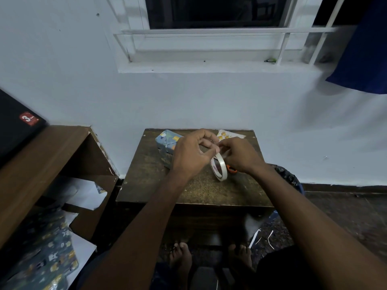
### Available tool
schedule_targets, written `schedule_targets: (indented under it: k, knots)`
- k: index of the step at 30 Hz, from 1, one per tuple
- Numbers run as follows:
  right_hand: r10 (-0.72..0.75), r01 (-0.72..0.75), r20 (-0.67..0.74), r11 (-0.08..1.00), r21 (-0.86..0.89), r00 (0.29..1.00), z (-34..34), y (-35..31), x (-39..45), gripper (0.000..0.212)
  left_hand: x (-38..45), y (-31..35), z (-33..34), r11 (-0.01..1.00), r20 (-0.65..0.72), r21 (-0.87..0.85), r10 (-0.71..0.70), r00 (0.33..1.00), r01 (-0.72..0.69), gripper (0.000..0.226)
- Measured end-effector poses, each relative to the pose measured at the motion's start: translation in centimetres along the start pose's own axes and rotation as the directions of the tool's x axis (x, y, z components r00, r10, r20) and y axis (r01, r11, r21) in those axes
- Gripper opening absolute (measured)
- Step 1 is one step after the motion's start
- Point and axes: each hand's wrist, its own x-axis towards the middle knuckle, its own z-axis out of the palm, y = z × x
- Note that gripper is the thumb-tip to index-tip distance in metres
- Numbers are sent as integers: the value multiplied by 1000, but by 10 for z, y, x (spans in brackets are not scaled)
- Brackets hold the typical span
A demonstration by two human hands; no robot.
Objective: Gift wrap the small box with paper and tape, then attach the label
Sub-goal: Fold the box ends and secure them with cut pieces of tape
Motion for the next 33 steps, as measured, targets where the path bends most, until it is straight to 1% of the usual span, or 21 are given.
schedule_targets:
  k: [2, 4, 5, 7, 10, 15, 17, 19, 22, 25, 28, 31, 33]
  knots:
    - [122, -128, -42, 976, -179, 992, -1, 6, -1, 23, -1, -1, 1, 999, 11, 37, 2, 1000, -2, 21]
    - [222, -224, -36, 935, -274, 974, -1, 8, -4, 19, -2, 1, 2, 997, 21, 74, 13, 1000, -14, 21]
    - [250, -245, -25, 917, -316, 968, 0, 6, -5, 16, -2, 2, 2, 996, 23, 92, 13, 1000, -15, 22]
    - [259, -244, -12, 891, -383, 966, 3, 4, -8, 15, -2, 4, 2, 991, 23, 129, 19, 1000, -22, 24]
    - [232, -223, -33, 873, -434, 972, 11, 3, -8, 17, -3, 6, 1, 979, 35, 193, 54, 998, -60, 36]
    - [227, -221, -38, 871, -439, 973, 20, 0, -8, 21, -5, 5, 2, 987, 71, 160, 9, 997, -20, 42]
    - [225, -219, -31, 889, -402, 974, 18, 0, -6, 23, -5, 4, 2, 991, 70, 137, -8, 998, -2, 41]
    - [220, -213, -13, 923, -319, 975, 10, 3, -2, 24, -5, 3, 2, 994, 65, 110, -34, 997, 27, 41]
    - [229, -223, 31, 966, -127, 973, -8, 8, 3, 20, -5, 3, 1, 994, 39, 84, -72, 997, 69, 40]
    - [206, -210, 61, 976, 67, 977, -24, 12, -1, 22, -5, 4, -1, 992, 15, 83, -92, 996, 90, 40]
    - [143, -154, 108, 982, 106, 984, -36, 10, -7, 33, -4, 4, -2, 990, 15, 101, -96, 995, 94, 40]
    - [91, -121, 158, 974, 192, 983, -45, 9, -10, 32, -5, 4, -3, 989, 8, 114, -97, 995, 95, 40]
    - [63, -98, 173, 975, 199, 983, -48, 10, -10, 31, -4, 3, -4, 987, 3, 126, -105, 994, 104, 40]
